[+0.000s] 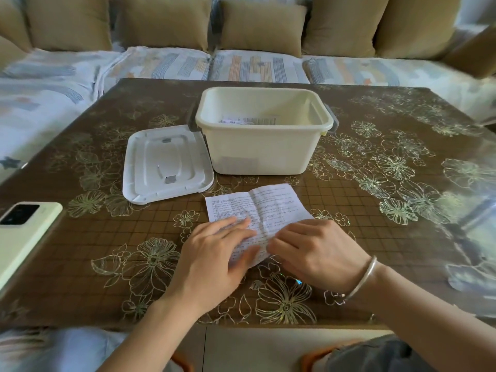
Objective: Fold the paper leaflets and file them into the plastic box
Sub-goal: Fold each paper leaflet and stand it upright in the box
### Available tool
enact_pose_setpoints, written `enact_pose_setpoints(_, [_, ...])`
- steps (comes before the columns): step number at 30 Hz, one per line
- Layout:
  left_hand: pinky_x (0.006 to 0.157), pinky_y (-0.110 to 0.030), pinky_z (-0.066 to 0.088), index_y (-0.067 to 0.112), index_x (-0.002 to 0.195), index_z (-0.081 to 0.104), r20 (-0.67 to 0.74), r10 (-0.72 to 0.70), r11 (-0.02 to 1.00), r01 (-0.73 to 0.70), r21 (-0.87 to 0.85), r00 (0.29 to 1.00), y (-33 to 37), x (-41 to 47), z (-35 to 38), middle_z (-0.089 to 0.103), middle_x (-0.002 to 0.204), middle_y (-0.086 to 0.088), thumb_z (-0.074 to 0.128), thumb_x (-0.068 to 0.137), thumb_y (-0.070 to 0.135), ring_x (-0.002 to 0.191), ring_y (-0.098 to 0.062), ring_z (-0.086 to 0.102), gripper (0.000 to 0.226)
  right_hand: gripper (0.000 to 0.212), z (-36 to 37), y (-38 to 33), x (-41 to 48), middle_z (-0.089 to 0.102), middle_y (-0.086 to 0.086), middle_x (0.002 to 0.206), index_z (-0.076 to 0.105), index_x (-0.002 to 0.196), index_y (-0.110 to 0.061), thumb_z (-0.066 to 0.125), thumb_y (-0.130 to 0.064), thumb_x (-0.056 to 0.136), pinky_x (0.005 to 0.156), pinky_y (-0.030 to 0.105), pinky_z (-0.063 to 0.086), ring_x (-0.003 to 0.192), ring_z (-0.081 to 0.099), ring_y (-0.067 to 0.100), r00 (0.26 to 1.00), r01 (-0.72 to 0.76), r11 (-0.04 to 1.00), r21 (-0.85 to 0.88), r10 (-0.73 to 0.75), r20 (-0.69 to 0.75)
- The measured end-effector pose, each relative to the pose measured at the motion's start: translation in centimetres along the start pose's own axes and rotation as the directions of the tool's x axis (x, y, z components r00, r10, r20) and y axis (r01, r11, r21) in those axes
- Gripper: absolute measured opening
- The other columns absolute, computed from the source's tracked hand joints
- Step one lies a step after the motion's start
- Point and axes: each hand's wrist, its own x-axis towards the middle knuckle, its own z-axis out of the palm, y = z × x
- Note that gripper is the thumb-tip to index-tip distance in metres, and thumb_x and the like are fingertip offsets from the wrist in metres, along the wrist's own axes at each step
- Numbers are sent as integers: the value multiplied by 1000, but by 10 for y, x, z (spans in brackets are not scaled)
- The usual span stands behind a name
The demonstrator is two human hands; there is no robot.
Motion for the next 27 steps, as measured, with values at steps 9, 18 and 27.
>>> enact_pose_setpoints(9, [92, -23, 52, 28, 109, 74, -55, -28, 965, 12, -264, 998, -14, -16, -19, 69, 113, 18, 78, 80, 13, 106, 7, 62, 33, 12, -23, -23, -11, 69, -17, 79, 69, 94, -25, 61, -19, 88, 46, 23, 51, 62, 63, 0, 922, -288, 918, 274, 343, -180])
enact_pose_setpoints(18, [67, -21, 54, 27, 96, 76, -64, -42, 934, 16, -358, 997, -10, -27, -28, 71, 87, 27, 67, 87, 33, 79, 3, 68, 14, 56, -27, -13, -55, 69, -22, 94, 58, 116, -29, 62, -63, 72, 76, 17, 51, 86, 64, -4, 760, -536, 603, 590, 649, 28])
enact_pose_setpoints(27, [57, -32, 57, 32, 117, 59, -166, -215, 956, 173, -235, 962, -5, -20, -12, 72, 88, 17, 69, 83, 39, 72, -2, 68, 36, 47, -8, -28, -49, 68, -15, 74, 59, 105, -24, 62, -57, 72, 56, 25, 51, 66, 62, 2, 540, -754, 488, 440, 841, -7])
